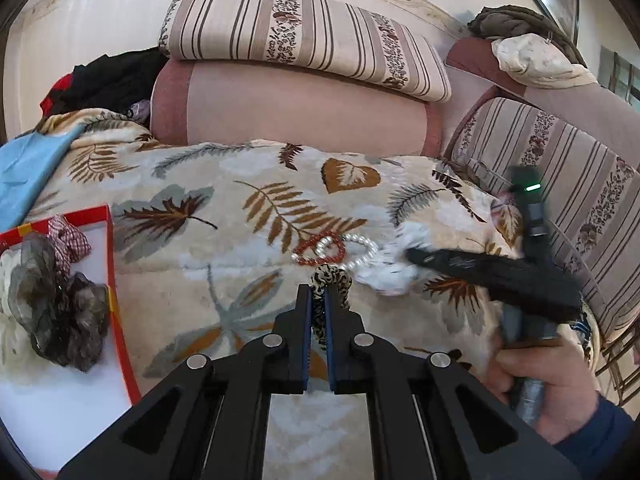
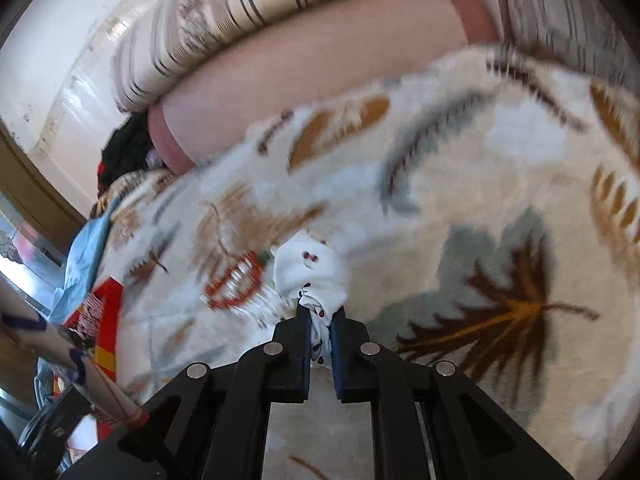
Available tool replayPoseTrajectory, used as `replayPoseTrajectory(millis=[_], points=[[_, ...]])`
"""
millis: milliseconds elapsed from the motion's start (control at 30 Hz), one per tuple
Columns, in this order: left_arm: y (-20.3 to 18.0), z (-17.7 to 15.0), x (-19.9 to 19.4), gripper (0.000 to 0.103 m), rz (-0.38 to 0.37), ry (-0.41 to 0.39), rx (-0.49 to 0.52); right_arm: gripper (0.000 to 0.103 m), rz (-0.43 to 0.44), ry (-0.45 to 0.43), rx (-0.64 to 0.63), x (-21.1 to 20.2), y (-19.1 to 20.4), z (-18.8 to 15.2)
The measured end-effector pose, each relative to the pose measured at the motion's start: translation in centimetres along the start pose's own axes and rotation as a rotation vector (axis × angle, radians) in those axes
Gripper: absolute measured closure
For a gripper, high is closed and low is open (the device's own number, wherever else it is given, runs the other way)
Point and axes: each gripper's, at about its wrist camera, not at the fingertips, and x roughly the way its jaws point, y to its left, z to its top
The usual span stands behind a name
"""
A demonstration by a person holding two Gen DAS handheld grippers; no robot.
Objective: Organize jewelry
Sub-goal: 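Grasp and lift the white cherry-print scrunchie with the right gripper while the left reaches toward the bead bracelets, then close the left gripper on the leopard-print bracelet while the right holds the scrunchie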
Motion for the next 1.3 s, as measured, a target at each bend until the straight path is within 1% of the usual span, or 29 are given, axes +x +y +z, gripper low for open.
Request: replayPoseTrajectory(millis=[67,133,233,300,467,667,1067,1300], points=[[0.3,0.3,-0.1,0.097,0.003,-0.014,0.002,0.094,0.002,-0.063,-0.021,-2.1,0.5,0.4],[0.4,0.5,-0.4,0.097,0.007,-0.029,0.009,0.094,0.041,-0.123,-0.039,-4.1,0.8,0.6],[0.4,0.5,-0.8,0.097,0.007,-0.047,0.019,0.094,0.057,-0.164,-0.074,-5.1,1.6,0.5],[0.3,0.5,-0.9,0.097,0.012,-0.053,0.018,0.094,0.085,-0.157,-0.074,-5.1,1.9,0.4],[0.3,0.3,-0.6,0.097,0.045,-0.051,0.033,0.094,0.086,-0.114,-0.091,-4.1,2.5,-0.2],[0.3,0.1,-0.2,0.097,0.065,-0.044,0.046,0.094,0.078,-0.113,-0.112,-4.4,2.6,-0.5],[0.5,0.1,-0.1,0.097,0.080,-0.046,0.055,0.094,0.073,-0.109,-0.134,-4.1,3.3,-0.8],[0.7,0.1,-0.3,0.097,0.123,-0.056,0.068,0.094,0.077,-0.107,-0.161,-4.0,4.0,-1.1]])
